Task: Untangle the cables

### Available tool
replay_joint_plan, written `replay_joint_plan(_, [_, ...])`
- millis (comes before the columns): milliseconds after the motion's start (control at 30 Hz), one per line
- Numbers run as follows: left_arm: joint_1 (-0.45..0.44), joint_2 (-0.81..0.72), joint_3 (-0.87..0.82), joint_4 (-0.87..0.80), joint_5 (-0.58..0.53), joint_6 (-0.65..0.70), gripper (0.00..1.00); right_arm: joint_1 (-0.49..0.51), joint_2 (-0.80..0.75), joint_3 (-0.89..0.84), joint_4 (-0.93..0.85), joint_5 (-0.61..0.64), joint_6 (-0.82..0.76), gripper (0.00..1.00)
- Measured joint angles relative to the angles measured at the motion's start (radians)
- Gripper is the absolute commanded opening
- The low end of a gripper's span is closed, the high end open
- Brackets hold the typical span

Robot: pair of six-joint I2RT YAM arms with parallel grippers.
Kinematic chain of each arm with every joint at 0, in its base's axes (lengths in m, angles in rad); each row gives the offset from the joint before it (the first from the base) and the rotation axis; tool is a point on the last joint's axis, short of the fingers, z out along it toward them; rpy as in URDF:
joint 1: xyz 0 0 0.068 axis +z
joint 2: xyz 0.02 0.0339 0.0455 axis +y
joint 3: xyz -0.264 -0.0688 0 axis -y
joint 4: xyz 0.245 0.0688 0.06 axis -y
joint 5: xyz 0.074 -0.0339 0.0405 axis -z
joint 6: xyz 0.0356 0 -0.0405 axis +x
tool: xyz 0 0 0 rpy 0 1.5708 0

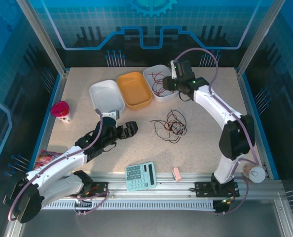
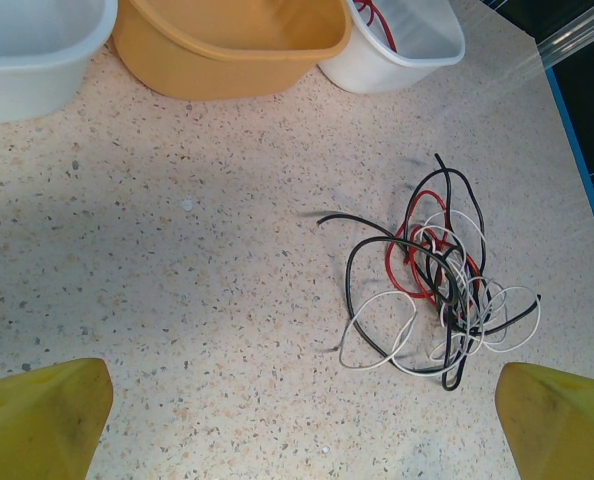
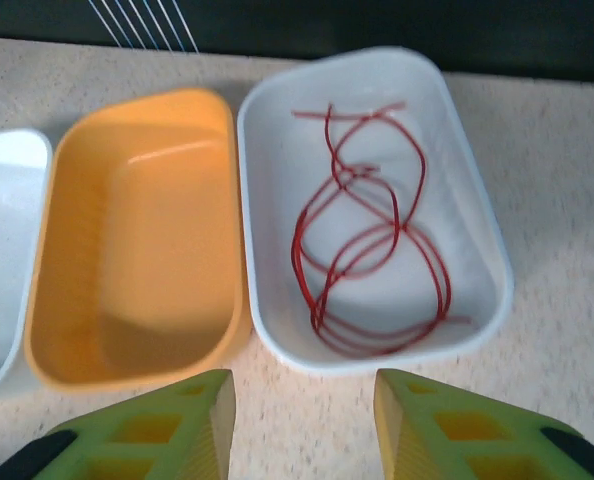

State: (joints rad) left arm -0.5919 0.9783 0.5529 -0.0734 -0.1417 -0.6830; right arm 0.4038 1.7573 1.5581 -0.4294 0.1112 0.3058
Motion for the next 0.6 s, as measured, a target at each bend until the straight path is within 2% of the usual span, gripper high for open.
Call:
replay_joint_plan(300, [0.0,0.048,0.0,0.04,0.048,0.001,0.99,-0.023,-0.158,-0.282,-0.049,-0.031,0.089,0.48])
replay_joint_plan(600, [-0.018,0.234,0.068,0.072,0.17,0.017,0.99,-0.203,-0.158,-0.386,-0.053,-0.214,0.132,0.56])
